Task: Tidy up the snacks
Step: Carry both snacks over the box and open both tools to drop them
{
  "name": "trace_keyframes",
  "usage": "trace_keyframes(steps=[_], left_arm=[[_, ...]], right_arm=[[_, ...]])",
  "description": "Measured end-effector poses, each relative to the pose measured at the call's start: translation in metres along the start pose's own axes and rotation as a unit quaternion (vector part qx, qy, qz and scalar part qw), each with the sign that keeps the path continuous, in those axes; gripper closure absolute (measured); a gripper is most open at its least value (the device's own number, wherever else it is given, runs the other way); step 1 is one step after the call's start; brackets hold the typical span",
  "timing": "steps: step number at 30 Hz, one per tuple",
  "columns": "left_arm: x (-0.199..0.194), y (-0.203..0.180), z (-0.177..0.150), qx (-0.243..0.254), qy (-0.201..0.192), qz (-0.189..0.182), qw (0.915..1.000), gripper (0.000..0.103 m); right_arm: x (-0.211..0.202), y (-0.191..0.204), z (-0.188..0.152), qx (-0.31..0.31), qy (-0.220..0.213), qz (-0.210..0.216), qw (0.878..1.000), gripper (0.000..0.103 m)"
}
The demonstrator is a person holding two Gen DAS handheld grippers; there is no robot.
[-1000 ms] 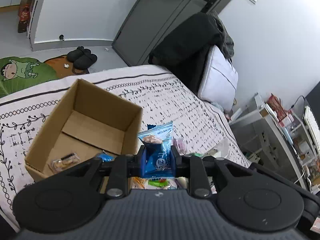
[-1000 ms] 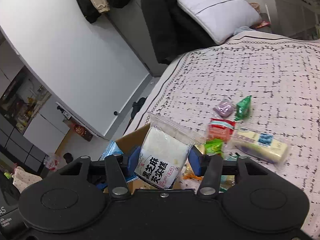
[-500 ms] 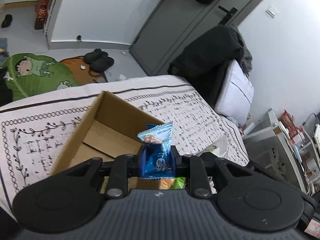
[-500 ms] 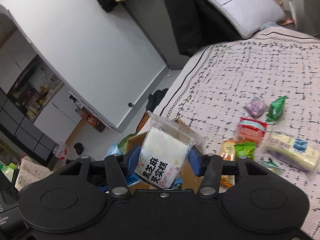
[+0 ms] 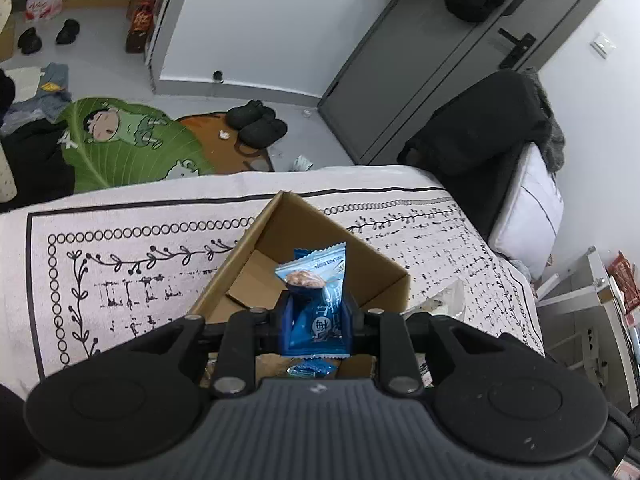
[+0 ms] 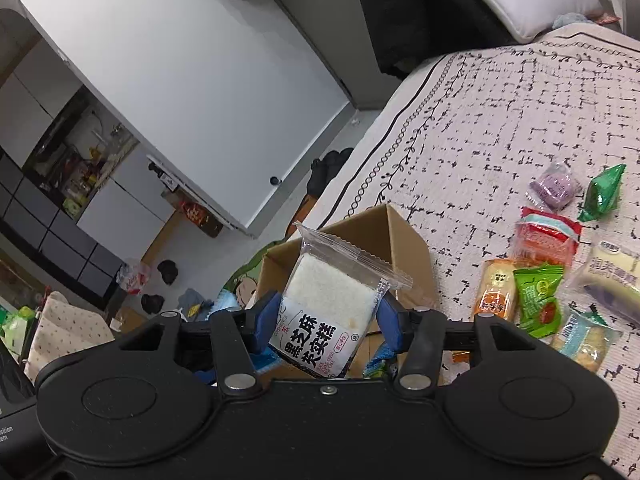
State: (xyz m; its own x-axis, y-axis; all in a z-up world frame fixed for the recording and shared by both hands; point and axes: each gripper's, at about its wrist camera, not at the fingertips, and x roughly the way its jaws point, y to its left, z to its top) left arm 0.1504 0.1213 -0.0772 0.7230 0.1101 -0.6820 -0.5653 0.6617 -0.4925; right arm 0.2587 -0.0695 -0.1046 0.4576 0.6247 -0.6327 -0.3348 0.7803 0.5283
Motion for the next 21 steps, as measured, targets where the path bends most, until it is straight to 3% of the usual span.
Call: trace_keyframes(steps=[4, 6, 12, 19, 21], left_arm=[[0.008, 0.002, 0.000, -0.011, 0.011, 0.030, 0.9994, 0.074], [0.011, 0.005, -0.001, -0.019, 0.014, 0.041, 0.9989, 0.059], [0.010, -0.001, -0.005, -0.010, 0.013, 0.044, 0.9989, 0.037], [0.008, -0.021, -0.018, 0.025, 0.013, 0.042, 0.9987, 0.027], [0.006, -0.025, -0.021, 0.033, 0.012, 0.040, 0.9986, 0.025]], right_arm=[[0.005, -0.003, 0.003, 0.009, 0.011, 0.007, 1.000, 0.042], [0.002, -0.005, 0.004, 0.010, 0.007, 0.011, 1.000, 0.039], [-0.012, -0.016, 0.005, 0.011, -0.003, -0.009, 1.000, 0.032], [-0.036, -0.041, 0.004, 0.009, -0.011, -0.050, 0.999, 0.027], [-0.044, -0.046, 0.004, 0.008, -0.013, -0.063, 0.998, 0.021]])
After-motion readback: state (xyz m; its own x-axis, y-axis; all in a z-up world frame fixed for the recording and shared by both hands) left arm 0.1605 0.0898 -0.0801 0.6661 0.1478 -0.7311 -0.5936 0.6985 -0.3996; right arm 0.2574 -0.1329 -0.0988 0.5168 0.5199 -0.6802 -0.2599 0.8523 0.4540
